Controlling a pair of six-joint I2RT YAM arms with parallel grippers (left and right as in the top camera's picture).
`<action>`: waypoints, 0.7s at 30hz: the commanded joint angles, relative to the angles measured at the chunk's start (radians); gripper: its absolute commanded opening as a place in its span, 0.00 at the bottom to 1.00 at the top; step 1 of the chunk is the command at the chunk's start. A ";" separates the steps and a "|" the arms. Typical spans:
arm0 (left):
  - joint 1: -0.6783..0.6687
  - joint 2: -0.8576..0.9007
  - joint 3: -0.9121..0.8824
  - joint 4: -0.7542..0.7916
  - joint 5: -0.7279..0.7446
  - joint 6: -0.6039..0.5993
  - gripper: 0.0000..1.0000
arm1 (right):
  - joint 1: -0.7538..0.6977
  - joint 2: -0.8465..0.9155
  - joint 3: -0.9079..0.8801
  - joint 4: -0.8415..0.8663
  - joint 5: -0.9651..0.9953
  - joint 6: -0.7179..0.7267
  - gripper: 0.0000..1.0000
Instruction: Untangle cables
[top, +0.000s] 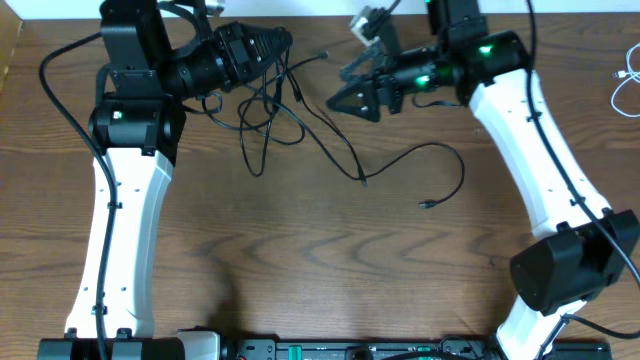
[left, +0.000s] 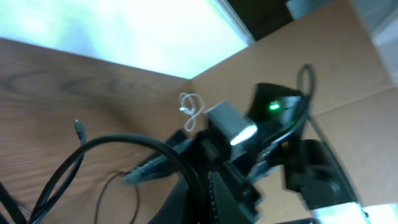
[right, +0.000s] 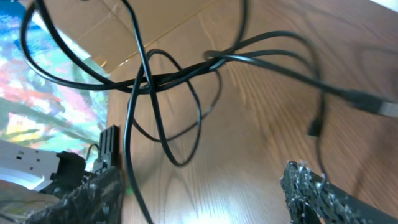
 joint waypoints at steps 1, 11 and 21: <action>0.000 0.003 0.003 0.049 0.055 -0.127 0.08 | 0.027 0.043 0.006 0.019 -0.014 0.037 0.77; 0.000 0.003 0.003 0.072 0.045 -0.164 0.08 | 0.082 0.085 0.006 0.063 -0.038 0.035 0.76; 0.000 0.004 0.003 0.072 0.027 -0.137 0.07 | 0.062 0.085 0.006 0.042 -0.181 0.005 0.77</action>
